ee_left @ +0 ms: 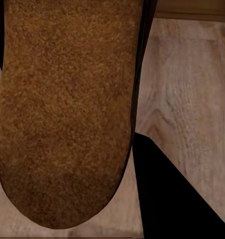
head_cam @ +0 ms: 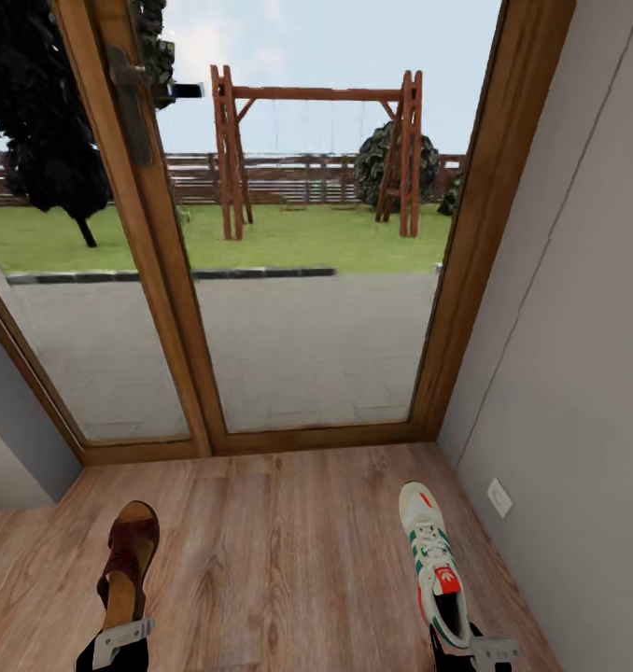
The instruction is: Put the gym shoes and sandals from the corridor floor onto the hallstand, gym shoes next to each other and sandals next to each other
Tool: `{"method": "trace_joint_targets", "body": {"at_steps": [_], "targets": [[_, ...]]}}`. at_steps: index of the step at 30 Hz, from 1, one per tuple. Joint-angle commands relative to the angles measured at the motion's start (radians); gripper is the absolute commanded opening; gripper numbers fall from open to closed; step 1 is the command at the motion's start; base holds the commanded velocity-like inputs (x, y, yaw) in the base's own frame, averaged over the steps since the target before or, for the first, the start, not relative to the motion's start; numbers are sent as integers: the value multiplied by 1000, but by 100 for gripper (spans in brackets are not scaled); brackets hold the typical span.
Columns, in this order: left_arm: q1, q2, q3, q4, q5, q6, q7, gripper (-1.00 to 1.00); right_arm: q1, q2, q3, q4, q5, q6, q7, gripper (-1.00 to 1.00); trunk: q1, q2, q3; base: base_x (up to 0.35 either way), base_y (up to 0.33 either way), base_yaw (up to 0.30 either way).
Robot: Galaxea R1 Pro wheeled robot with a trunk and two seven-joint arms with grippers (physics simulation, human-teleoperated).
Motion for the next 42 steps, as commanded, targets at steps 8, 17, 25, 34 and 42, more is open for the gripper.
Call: {"method": "trace_joint_targets", "body": {"at_steps": [8, 17, 25, 34, 42], "targets": [[0, 0, 1, 1, 6, -1, -3, -100, -1, 6, 2, 0, 1, -1, -50, -100, 0, 0, 0, -234, -119, 82], [0, 0, 1, 3, 6, -1, -2, -100, -1, 7, 4, 1, 2, 0, -102, -100, 0, 0, 0, -106, -3, 271], [0, 0, 1, 2, 6, -1, -2, -100, -1, 8, 7, 2, 2, 2, -99, -100, 0, 0, 0, -5, 0, 278], [0, 0, 1, 3, 6, -1, -2, -100, -1, 9, 8, 3, 4, 2, -99, -100, 0, 0, 0, 0, 0, 279], [0, 0, 1, 4, 6, -2, -2, -100, -1, 9, 9, 4, 4, 2, -99, -100, 0, 0, 0, 0, 0, 279]]}}
